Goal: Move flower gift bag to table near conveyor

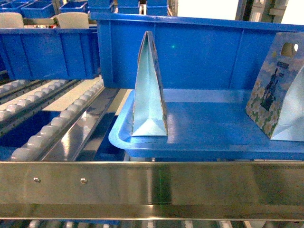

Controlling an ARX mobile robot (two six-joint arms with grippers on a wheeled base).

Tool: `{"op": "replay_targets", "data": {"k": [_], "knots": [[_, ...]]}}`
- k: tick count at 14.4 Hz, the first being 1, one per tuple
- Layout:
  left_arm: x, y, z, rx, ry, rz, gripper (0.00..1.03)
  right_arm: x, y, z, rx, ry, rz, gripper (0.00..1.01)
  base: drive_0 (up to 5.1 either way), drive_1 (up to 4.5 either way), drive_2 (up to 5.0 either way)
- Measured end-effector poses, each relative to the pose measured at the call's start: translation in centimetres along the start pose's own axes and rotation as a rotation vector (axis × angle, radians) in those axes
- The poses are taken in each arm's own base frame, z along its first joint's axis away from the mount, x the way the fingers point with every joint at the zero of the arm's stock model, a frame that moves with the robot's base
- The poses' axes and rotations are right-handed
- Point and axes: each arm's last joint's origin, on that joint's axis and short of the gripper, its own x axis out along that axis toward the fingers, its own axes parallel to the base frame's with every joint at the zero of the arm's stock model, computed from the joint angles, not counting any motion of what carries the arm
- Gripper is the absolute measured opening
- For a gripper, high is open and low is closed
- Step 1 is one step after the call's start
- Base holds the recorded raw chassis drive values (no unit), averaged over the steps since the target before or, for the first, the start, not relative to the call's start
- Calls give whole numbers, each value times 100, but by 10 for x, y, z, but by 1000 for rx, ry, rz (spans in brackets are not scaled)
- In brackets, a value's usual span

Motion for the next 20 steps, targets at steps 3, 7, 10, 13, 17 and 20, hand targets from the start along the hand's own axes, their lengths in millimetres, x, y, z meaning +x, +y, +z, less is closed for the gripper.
{"op": "replay_targets", "data": {"k": [3,7,10,13,17,20], "knots": [[23,-9,1,-9,34,-17,98,22,0,8,7,28,11,98,0,0,0],[26,-12,2,-8,39,-27,98,40,-3,-1,-9,102,-29,98,0,0,0],[26,-12,2,-8,38,-27,98,39,-4,-1,-18,96,-38,98,0,0,0],[26,-12,2,-8,38,-27,98,54,-7,-12,-39,171,-40,98,0,0,0],[26,-12,2,-8,38,-27,98,82,-12,-6,-51,212,-28,98,0,0,0],[26,-12,2,-8,38,-27,98,105,-13,-20,-65,292,-22,98,0,0,0]]}}
